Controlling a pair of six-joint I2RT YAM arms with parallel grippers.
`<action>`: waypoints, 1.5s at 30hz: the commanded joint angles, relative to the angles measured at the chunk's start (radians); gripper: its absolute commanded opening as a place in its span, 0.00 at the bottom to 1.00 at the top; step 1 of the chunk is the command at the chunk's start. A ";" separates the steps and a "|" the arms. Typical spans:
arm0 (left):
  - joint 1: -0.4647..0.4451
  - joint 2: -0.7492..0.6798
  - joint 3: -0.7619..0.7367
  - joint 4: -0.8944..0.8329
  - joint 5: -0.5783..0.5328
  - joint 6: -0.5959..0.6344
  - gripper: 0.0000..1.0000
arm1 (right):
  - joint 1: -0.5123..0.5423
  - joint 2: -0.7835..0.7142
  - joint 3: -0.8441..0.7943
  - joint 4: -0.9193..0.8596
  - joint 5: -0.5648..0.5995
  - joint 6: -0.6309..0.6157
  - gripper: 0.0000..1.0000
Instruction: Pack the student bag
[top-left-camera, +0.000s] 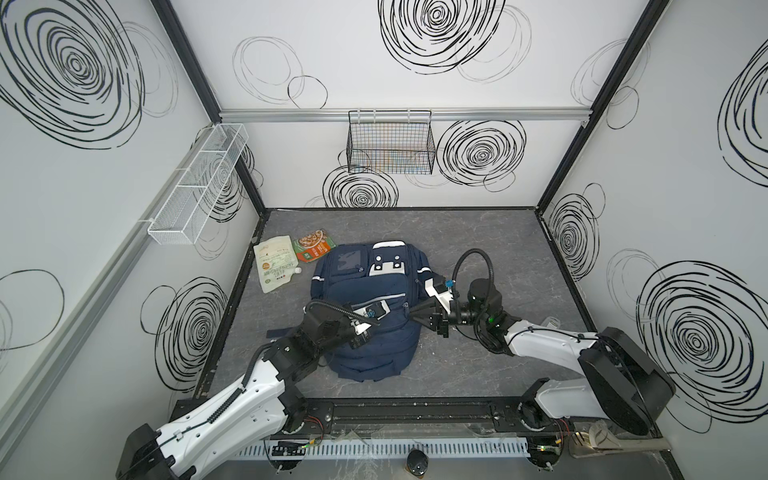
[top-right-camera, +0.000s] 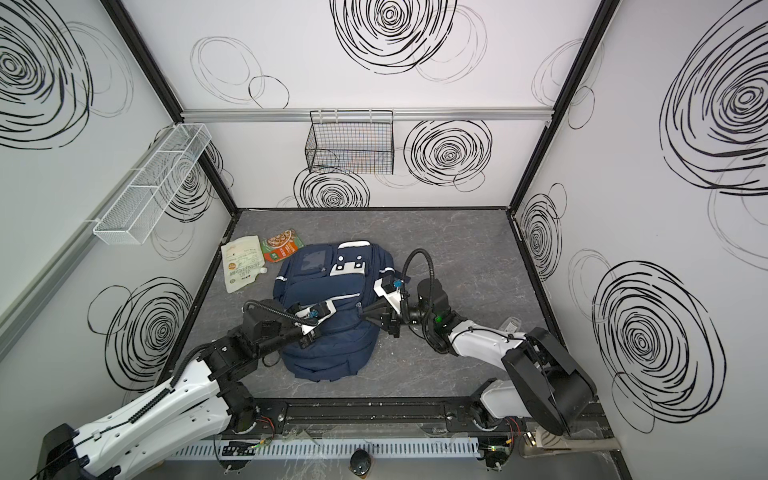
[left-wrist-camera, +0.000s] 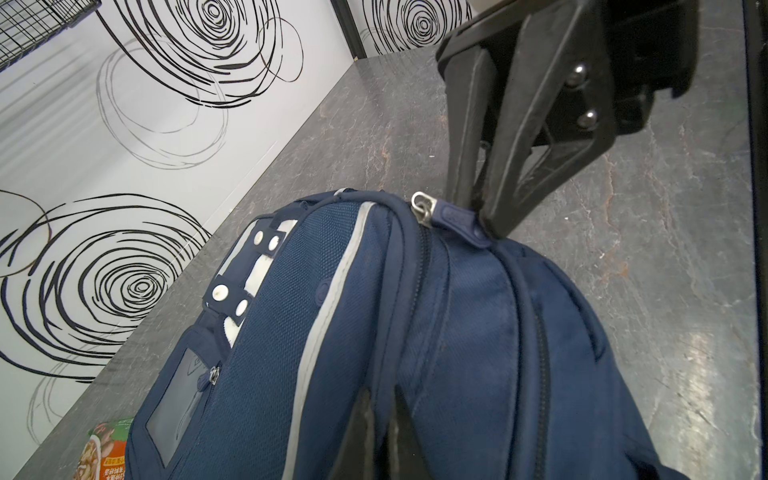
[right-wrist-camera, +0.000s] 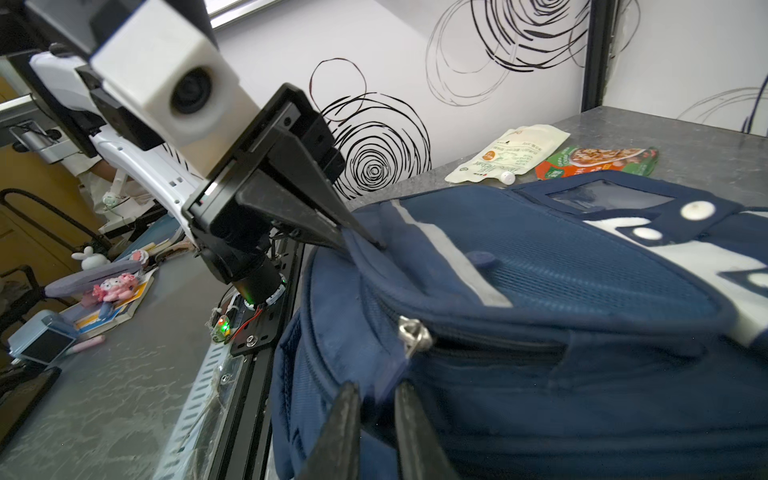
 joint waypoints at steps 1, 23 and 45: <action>0.007 -0.009 0.018 0.144 0.022 -0.019 0.00 | 0.029 -0.012 0.001 0.027 -0.055 -0.001 0.19; 0.007 -0.024 0.013 0.173 -0.001 -0.035 0.00 | 0.091 -0.022 0.051 -0.115 0.369 0.150 0.47; -0.020 -0.011 0.005 0.188 -0.010 -0.035 0.00 | 0.234 -0.055 0.087 -0.054 0.442 0.467 0.59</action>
